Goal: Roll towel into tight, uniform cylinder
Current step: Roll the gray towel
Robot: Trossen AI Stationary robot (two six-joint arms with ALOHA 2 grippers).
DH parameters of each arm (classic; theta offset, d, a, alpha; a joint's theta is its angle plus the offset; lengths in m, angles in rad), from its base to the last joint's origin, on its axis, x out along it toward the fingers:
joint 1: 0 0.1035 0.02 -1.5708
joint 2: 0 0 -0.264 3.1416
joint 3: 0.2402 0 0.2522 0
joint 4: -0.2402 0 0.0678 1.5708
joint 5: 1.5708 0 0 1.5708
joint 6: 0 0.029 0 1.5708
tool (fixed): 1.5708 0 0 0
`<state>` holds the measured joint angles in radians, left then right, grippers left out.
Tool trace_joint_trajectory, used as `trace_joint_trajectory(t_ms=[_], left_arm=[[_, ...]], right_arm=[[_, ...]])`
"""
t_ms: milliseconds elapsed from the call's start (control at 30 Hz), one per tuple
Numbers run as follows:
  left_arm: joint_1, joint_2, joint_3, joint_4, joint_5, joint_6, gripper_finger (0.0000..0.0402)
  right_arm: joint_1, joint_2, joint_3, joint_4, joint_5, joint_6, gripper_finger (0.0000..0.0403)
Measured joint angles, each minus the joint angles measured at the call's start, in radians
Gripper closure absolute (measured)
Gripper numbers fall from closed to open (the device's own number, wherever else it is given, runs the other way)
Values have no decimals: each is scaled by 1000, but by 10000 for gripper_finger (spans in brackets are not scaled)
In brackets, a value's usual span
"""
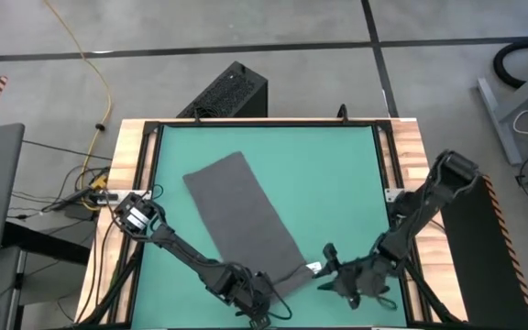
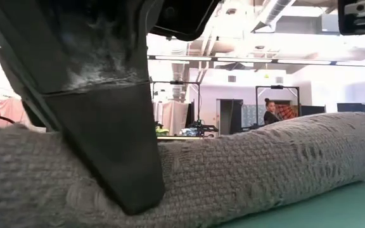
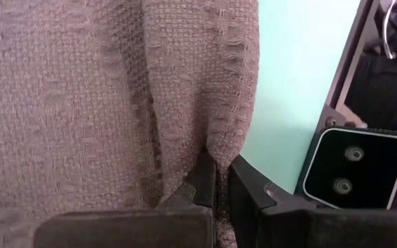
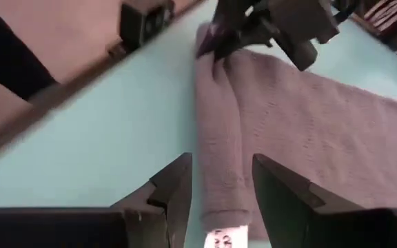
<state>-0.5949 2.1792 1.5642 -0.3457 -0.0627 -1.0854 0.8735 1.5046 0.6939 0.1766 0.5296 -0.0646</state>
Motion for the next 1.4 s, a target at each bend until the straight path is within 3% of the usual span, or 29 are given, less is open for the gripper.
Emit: trace_joint_trajectory(t_ms=[200,400,700,800,1067,1200,1400], left_arm=[[-4,0,0,7,-20,-43,401],[-4,0,0,17,-22,-53,401],[-47,-2,-17,42,-178,-67,401],[-54,-9,-54,96,-180,-103,401],[-75,-85,-245,381,-217,-171,401],[-82,-187,-413,539,-257,-247,396],[-78,-276,-545,491,-221,-337,338]], right_arm=[[1,178,78,10,51,-60,228],[-9,266,127,11,159,-142,227],[-111,290,128,-32,51,-78,230],[-165,290,129,-37,-51,-83,251],[-333,284,135,-55,-417,2,376],[-417,278,168,-130,-605,96,376],[-560,283,209,-254,-885,214,360]])
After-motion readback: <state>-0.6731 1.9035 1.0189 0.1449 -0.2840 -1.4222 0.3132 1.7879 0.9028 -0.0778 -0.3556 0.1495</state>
